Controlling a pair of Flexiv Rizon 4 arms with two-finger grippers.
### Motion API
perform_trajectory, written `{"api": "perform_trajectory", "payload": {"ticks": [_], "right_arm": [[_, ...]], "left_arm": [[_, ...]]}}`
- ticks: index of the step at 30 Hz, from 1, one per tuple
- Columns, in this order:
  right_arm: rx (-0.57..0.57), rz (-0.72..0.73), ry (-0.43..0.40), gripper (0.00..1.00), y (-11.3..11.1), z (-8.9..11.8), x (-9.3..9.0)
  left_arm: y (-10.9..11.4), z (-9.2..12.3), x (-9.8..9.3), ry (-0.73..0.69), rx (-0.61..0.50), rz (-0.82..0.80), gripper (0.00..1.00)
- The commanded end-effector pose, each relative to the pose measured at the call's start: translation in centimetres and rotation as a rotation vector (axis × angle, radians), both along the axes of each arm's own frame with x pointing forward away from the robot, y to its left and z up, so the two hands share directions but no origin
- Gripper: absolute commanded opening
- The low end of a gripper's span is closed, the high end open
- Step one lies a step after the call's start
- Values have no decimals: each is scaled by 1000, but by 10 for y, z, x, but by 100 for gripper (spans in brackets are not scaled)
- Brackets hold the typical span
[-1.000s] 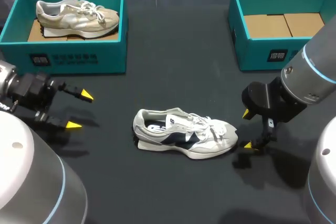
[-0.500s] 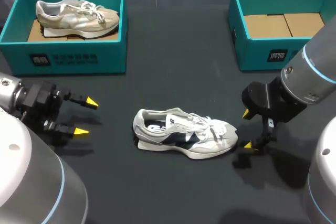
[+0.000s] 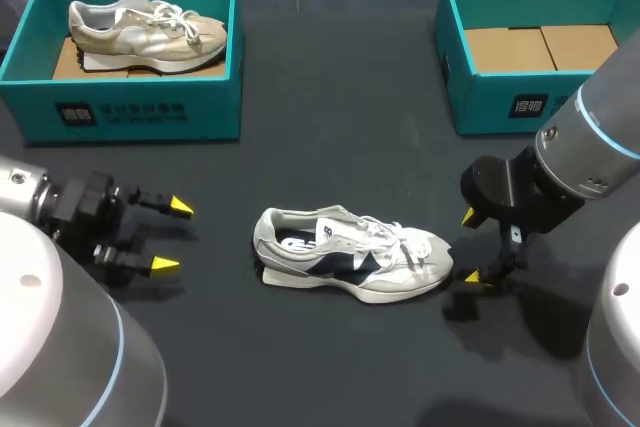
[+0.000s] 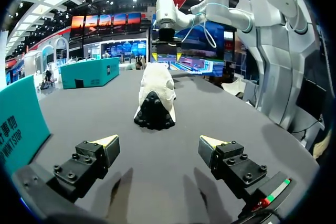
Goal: Take the shoe out of the shoebox, open the shoe tongue, remove and reinsert the insole, then place the shoe into the shoebox
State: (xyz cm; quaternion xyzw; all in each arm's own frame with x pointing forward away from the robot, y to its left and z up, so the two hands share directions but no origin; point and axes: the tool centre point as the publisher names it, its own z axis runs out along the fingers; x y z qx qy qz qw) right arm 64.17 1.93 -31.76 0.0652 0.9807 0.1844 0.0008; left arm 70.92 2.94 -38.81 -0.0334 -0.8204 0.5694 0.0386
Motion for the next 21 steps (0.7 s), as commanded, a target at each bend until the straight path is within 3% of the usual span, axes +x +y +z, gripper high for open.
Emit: {"api": "perform_trajectory", "payload": {"ticks": [1, 21], "right_arm": [[-2, -2, -3, 100, 0, 0, -2], [-2, -2, -3, 100, 0, 0, -2]], "left_arm": [[-6, -3, -4, -4, -4, 8, 100], [-56, -11, -6, 19, -26, 36, 100]]}}
